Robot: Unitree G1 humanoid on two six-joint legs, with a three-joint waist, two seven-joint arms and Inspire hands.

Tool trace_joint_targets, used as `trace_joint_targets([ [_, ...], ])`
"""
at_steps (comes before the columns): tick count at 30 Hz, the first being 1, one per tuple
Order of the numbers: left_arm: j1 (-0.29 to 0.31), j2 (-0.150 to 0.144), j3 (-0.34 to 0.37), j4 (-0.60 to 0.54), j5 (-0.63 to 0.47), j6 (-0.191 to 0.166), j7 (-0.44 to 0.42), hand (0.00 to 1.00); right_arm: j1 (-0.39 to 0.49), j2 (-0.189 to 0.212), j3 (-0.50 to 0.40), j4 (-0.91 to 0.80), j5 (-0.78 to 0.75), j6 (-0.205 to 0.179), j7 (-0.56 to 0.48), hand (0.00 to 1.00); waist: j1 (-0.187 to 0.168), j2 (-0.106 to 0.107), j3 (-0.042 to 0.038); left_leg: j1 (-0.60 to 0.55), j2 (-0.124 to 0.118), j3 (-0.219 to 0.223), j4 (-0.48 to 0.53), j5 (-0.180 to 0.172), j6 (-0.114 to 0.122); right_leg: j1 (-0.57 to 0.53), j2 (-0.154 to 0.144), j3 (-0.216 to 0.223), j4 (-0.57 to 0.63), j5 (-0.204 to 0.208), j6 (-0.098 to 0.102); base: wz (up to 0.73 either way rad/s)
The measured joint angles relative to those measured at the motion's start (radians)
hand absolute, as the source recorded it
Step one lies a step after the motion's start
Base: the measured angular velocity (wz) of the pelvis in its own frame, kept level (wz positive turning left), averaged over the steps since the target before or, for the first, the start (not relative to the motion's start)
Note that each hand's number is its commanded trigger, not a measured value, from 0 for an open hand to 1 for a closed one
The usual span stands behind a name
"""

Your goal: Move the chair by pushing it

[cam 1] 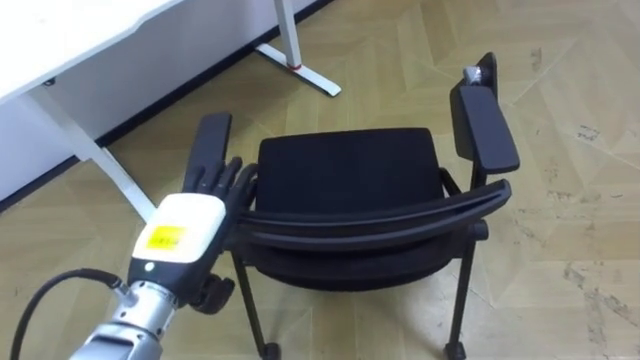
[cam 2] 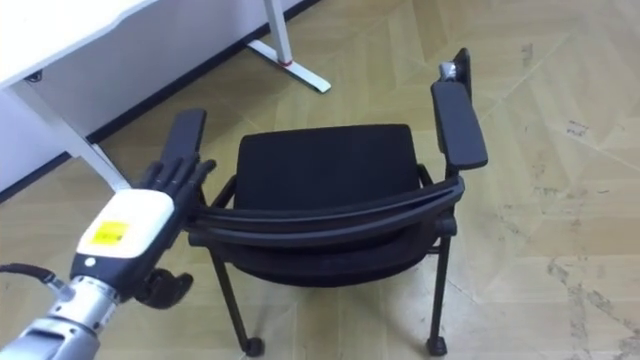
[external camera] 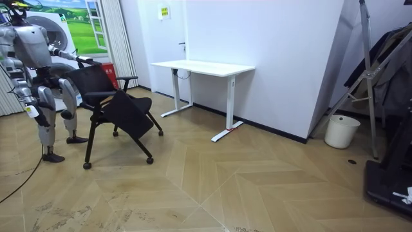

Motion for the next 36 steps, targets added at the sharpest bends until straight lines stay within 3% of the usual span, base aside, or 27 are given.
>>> trace_joint_targets([
  [4, -0.001, -0.001, -0.002, 0.003, 0.001, 0.009, 0.003, 0.00, 0.008, 0.000, 0.007, 0.000, 0.031, 0.000, 0.000, 0.00, -0.007, -0.002, -0.0042, 0.010, 0.000, -0.003, -0.001, 0.000, 0.001, -0.001, 0.001, 0.020, 0.012, 0.000, 0.000, -0.02],
  [6, -0.001, -0.001, -0.005, 0.007, 0.001, 0.015, 0.004, 0.00, 0.017, 0.000, 0.007, -0.003, 0.032, 0.000, -0.001, 0.00, -0.011, -0.003, -0.0037, 0.031, 0.007, -0.036, -0.013, 0.013, 0.019, -0.025, 0.002, 0.027, 0.076, -0.001, -0.001, -0.18],
  [7, -0.001, -0.001, -0.005, 0.009, 0.000, 0.015, 0.005, 0.00, 0.019, 0.000, 0.007, -0.009, 0.032, 0.000, -0.003, 0.00, -0.011, -0.005, -0.0030, 0.036, 0.008, -0.037, -0.015, 0.014, 0.020, -0.028, 0.002, 0.030, 0.088, -0.001, -0.001, -0.21],
  [8, -0.001, -0.003, -0.005, 0.018, 0.000, 0.015, 0.018, 0.00, 0.027, 0.000, 0.007, -0.016, 0.031, 0.000, -0.005, 0.00, -0.013, -0.015, -0.0075, 0.038, 0.007, -0.025, -0.015, 0.013, 0.020, -0.023, 0.001, 0.039, 0.081, 0.000, -0.001, -0.10],
  [10, -0.028, -0.009, -0.008, 0.037, 0.000, 0.015, 0.024, 0.00, 0.032, -0.001, 0.005, -0.022, 0.030, 0.000, -0.014, 0.00, -0.023, -0.021, -0.0057, 0.045, 0.012, -0.033, -0.026, 0.015, 0.022, -0.038, 0.003, 0.040, 0.110, 0.000, -0.002, -0.11],
  [11, -0.050, -0.014, -0.014, 0.060, -0.002, 0.016, 0.027, 0.00, 0.034, -0.001, 0.007, -0.023, 0.032, 0.001, -0.024, 0.00, -0.012, 0.000, 0.0031, 0.064, 0.052, -0.074, -0.047, 0.017, 0.023, -0.105, 0.024, 0.056, 0.208, -0.029, -0.034, -0.56],
  [12, -0.052, -0.009, -0.007, 0.085, 0.000, 0.017, 0.055, 0.00, 0.023, 0.018, 0.009, -0.030, 0.035, 0.001, -0.031, 0.00, -0.008, 0.008, 0.0039, 0.063, 0.077, -0.116, -0.044, 0.016, 0.022, -0.164, 0.090, 0.146, 0.125, -0.030, -0.085, -0.77],
  [13, -0.049, -0.004, 0.013, 0.088, -0.004, 0.019, 0.070, 0.00, 0.019, 0.027, 0.012, -0.042, 0.041, 0.000, -0.032, 0.00, -0.005, -0.007, 0.0002, 0.061, 0.079, -0.116, -0.040, 0.013, 0.017, -0.187, 0.104, 0.171, 0.067, 0.028, -0.092, -0.35],
  [14, -0.066, -0.013, 0.028, 0.136, -0.001, 0.017, 0.094, 0.00, 0.033, 0.026, 0.015, -0.066, 0.061, -0.006, -0.039, 0.00, -0.029, 0.005, -0.0001, 0.053, 0.084, -0.097, -0.037, 0.006, 0.001, -0.170, 0.115, 0.150, 0.063, 0.078, -0.092, 0.22],
  [15, -0.086, -0.013, 0.027, 0.162, 0.000, 0.018, 0.100, 0.00, 0.044, 0.026, 0.004, -0.068, 0.058, -0.003, -0.052, 0.00, -0.051, -0.003, 0.0054, 0.053, 0.087, -0.038, -0.036, 0.006, 0.002, -0.157, 0.116, 0.141, 0.062, 0.078, -0.092, 0.47],
  [17, -0.084, -0.013, 0.025, 0.169, 0.000, 0.017, 0.100, 0.00, 0.058, 0.020, -0.005, -0.067, 0.057, -0.002, -0.056, 0.00, -0.071, 0.003, 0.0057, 0.054, 0.088, 0.008, -0.034, 0.007, 0.001, -0.155, 0.119, 0.158, 0.062, 0.078, -0.092, 0.08],
  [24, -0.085, -0.013, 0.001, 0.184, 0.000, 0.018, 0.104, 0.00, 0.072, 0.019, -0.041, -0.068, 0.064, 0.008, -0.056, 0.00, -0.077, 0.016, -0.0001, 0.057, 0.069, 0.086, -0.033, 0.007, 0.000, -0.178, 0.118, 0.199, 0.062, 0.085, -0.072, -0.14],
  [36, -0.128, -0.015, -0.002, 0.295, -0.002, 0.022, 0.124, 0.00, 0.129, 0.018, -0.043, -0.076, 0.094, 0.031, -0.044, 0.00, -0.127, 0.028, -0.0069, 0.063, 0.065, 0.098, -0.036, 0.007, 0.000, -0.176, 0.116, 0.209, 0.051, 0.103, -0.051, -0.03],
])
